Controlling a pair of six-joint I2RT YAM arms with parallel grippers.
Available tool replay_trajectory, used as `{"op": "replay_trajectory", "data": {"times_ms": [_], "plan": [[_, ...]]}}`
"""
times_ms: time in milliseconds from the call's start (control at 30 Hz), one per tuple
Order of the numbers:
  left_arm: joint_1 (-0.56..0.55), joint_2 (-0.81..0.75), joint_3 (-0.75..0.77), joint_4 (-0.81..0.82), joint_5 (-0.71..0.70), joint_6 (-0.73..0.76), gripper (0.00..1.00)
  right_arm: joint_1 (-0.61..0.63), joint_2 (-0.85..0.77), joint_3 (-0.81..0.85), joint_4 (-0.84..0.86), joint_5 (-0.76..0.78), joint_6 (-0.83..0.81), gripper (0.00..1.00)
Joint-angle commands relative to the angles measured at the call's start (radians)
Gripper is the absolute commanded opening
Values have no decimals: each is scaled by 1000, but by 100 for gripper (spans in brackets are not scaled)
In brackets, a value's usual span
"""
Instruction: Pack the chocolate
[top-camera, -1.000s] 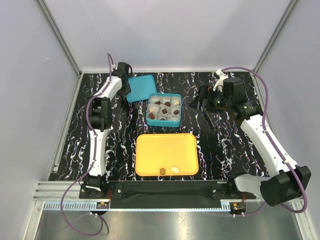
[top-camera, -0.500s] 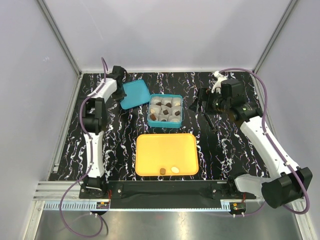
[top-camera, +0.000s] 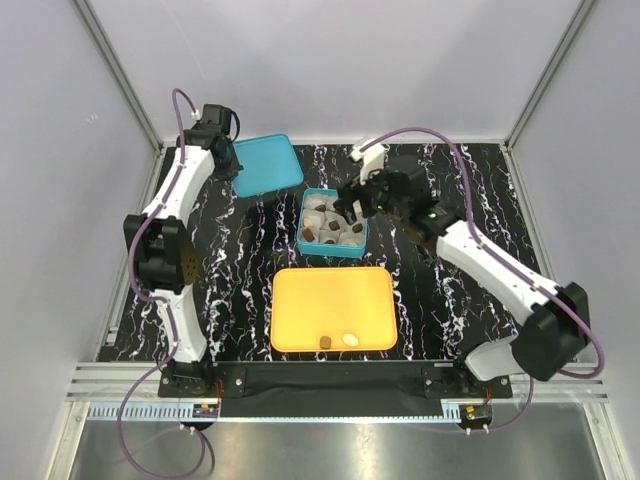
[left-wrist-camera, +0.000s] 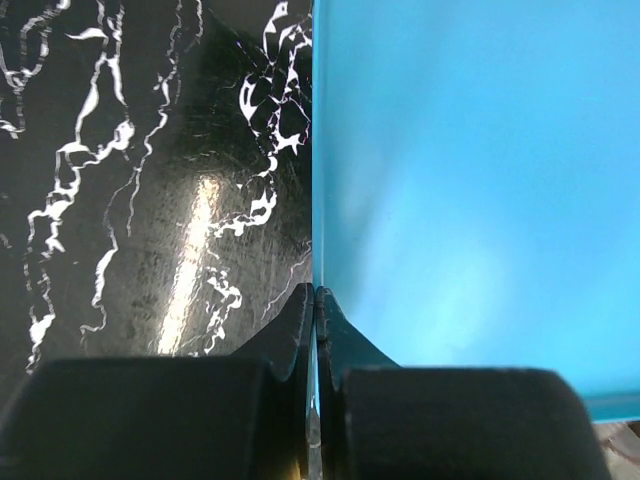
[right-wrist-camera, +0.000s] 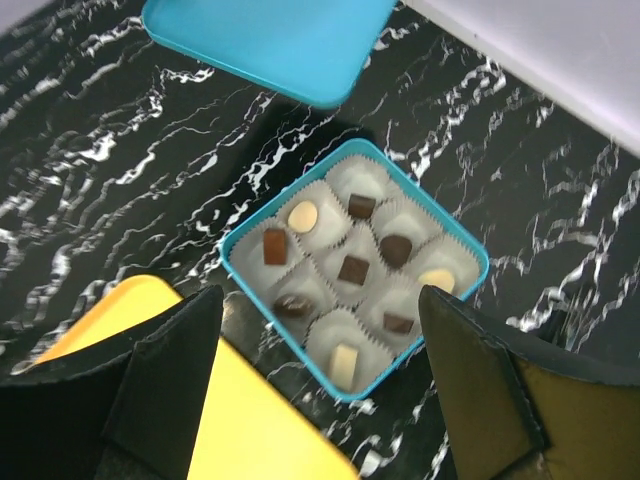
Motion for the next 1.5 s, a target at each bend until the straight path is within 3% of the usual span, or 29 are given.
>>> {"op": "replay_trajectory", "data": {"times_ms": [0, 167, 500, 700, 867, 1033, 1100, 1167, 1467], "plan": [[3, -80, 37, -22, 26, 2, 0, 53, 67, 26, 182, -2, -252, 86], [3, -145, 62, -54, 129, 1, 0, 204, 133, 15, 302, 103, -536, 89], [0, -261, -30, -62, 409, -18, 0, 333, 311, 23, 449, 326, -923, 88], [-11, -353, -154, -28, 443, -27, 0, 339, 379, 60, 535, 444, -1075, 81], [-19, -392, -243, -17, 436, -22, 0, 356, 406, 67, 568, 481, -1157, 66], [-23, -404, -277, -8, 413, -16, 0, 380, 437, 49, 600, 502, -1203, 62], [-25, -407, -277, -10, 410, -15, 0, 386, 446, 44, 607, 505, -1207, 53], [-27, -409, -272, -14, 391, -15, 0, 389, 449, 40, 612, 524, -1226, 50], [-27, -395, -245, -11, 327, -27, 0, 498, 399, -106, 710, 609, -1310, 77]]}}
